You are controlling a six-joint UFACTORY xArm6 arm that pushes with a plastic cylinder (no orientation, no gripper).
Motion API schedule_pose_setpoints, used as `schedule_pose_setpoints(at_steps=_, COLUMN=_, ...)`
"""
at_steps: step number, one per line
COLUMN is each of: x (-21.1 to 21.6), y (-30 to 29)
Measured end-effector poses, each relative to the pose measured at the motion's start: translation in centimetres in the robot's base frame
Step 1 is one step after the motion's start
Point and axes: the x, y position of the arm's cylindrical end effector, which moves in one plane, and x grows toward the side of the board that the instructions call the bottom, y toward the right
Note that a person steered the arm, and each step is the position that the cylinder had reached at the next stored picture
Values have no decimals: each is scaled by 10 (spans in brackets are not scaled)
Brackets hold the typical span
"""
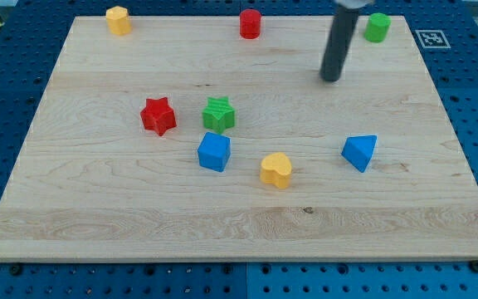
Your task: Slide the red star towards left and a bit up
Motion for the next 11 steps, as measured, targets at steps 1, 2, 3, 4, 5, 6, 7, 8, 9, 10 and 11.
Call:
schedule_pose_setpoints(at_steps=1, x=19, y=-18)
schedule_pose_setpoints(at_steps=2, x=19, y=-18)
schedule_pose_setpoints(at_steps=3, x=19, y=-18)
schedule_pose_setpoints(at_steps=4, x=19, y=-18)
schedule_pose_setpoints(at_steps=5, x=19, y=-18)
schedule_pose_setpoints(at_steps=6, x=19, y=-18)
schedule_pose_setpoints(at_steps=7, x=19, y=-128)
schedule_pose_setpoints(at_steps=8, x=19, y=-247)
schedule_pose_setpoints(at_steps=9, x=19, y=-260)
schedule_pose_setpoints(at_steps=10, x=19, y=-240)
schedule_pose_setpoints(at_steps=11, x=32, y=-207)
